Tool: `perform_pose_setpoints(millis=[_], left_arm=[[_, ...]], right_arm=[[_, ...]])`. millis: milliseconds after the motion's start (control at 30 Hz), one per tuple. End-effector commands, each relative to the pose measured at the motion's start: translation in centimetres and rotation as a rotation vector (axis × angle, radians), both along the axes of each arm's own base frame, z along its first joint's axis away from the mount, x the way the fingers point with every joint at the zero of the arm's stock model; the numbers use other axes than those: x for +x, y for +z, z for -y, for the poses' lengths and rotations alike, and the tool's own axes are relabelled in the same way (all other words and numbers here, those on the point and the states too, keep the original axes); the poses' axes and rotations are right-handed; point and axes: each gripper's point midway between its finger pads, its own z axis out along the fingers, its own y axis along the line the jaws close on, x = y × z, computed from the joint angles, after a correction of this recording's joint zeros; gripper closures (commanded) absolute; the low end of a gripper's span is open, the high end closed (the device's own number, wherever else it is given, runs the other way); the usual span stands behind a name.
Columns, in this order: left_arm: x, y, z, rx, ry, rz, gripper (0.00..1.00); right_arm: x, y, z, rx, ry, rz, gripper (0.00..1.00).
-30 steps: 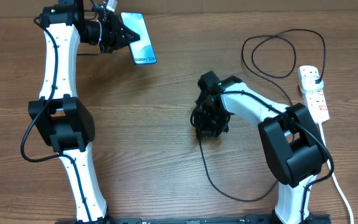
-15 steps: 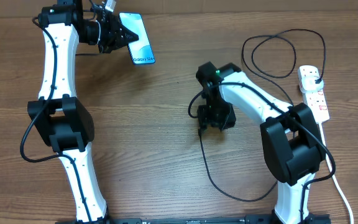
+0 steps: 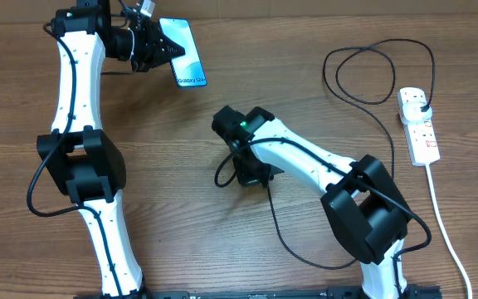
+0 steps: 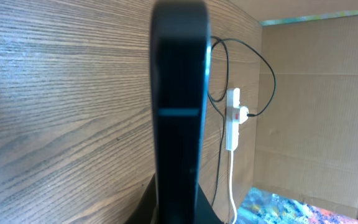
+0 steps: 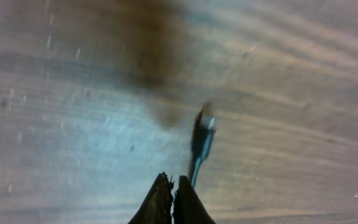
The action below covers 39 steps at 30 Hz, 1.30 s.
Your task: Plug charger to phone and switch on socket
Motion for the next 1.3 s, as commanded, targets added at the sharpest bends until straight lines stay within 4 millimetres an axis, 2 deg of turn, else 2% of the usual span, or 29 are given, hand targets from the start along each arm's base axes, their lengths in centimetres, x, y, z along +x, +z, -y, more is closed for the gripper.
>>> perform_pose_setpoints(millis=[0, 200, 700, 833, 1067, 1133, 1267], left_arm=[[-0.5, 2.8, 0.6, -0.011, -0.027, 0.073, 0.96], [-0.5, 2.8, 0.6, -0.012, -0.027, 0.070, 0.96], [-0.5, 2.8, 0.6, -0.012, -0.027, 0.072, 0.96], [-0.5, 2.8, 0.6, -0.012, -0.027, 0.071, 0.96], [-0.5, 2.8, 0.6, -0.012, -0.028, 0.072, 0.96], [-0.5, 2.8, 0.6, -0.012, -0.027, 0.071, 0.96], [-0.5, 2.8, 0.6, -0.012, -0.028, 0.071, 0.96]], right_arm=[[1.9, -0.4, 1.2, -0.052, -0.068, 0.070, 0.96], [2.4, -1.2, 1.9, -0.048, -0.094, 0.067, 0.96], [1.0, -3.2, 1.9, -0.021, -0.099, 0.015, 0.96], [0.9, -3.8, 2.1, -0.018, -0.101, 0.018, 0.92], [-0.8, -5.9, 1.7, 0.117, -0.098, -0.107, 0.91], [-0.6, -6.2, 2.2, 0.140, -0.127, -0.120, 0.96], [0.2, -6.1, 3.4, 0.140, -0.169, -0.119, 0.96]])
